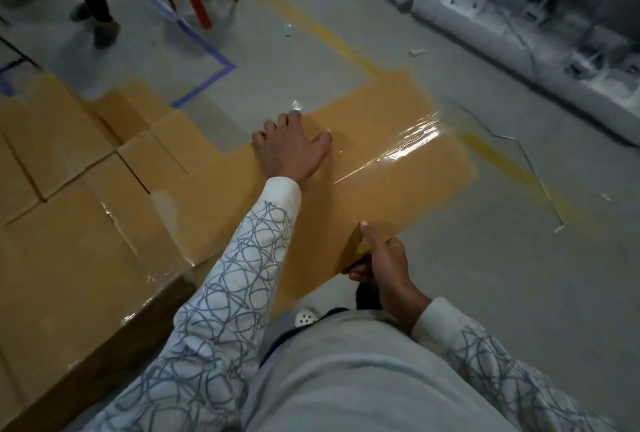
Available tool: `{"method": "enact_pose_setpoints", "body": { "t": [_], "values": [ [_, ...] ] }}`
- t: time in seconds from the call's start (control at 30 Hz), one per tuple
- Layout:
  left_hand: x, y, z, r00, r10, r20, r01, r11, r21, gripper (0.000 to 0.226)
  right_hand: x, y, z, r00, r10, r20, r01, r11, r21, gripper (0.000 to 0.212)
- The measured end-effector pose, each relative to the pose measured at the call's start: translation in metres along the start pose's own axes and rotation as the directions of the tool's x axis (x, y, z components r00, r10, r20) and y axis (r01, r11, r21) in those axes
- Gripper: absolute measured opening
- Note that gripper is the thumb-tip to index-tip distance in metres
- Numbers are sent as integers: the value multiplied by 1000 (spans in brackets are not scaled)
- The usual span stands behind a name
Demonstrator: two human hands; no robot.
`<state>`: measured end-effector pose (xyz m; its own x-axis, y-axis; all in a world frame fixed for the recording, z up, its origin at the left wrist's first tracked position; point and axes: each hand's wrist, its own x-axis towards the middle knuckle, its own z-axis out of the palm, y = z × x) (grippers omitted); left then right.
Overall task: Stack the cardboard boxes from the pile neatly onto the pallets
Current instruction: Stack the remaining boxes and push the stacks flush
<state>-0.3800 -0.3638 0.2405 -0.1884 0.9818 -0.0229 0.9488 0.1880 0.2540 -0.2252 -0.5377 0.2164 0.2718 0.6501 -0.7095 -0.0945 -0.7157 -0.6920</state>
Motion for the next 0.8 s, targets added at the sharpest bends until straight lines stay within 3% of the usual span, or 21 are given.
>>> {"method": "enact_pose_setpoints", "body": {
  "t": [0.17, 0.27, 0.5, 0.63, 0.8],
  "values": [
    [103, 28, 6, 998, 55, -4, -55, 998, 6, 70, 69, -67, 27, 999, -1, -43, 3, 999, 43, 48],
    [174, 40, 7, 999, 12, -37, -11, 999, 35, 67, 127, -122, 46, 1000, 16, 26, -17, 1000, 26, 50],
    [323, 18, -17, 958, -275, -76, 273, 961, -31, 64, 242, -264, 114, 967, 28, 251, 5, 991, -132, 48],
    [380, -38, -28, 885, -450, -120, 441, 892, -95, 66, 288, -319, 178, 920, 80, 383, 23, 966, -258, 47],
    [467, -112, -21, 769, -627, -125, 608, 778, -161, 66, 363, -373, 278, 888, 142, 438, 59, 909, -414, 56]
  ]
}}
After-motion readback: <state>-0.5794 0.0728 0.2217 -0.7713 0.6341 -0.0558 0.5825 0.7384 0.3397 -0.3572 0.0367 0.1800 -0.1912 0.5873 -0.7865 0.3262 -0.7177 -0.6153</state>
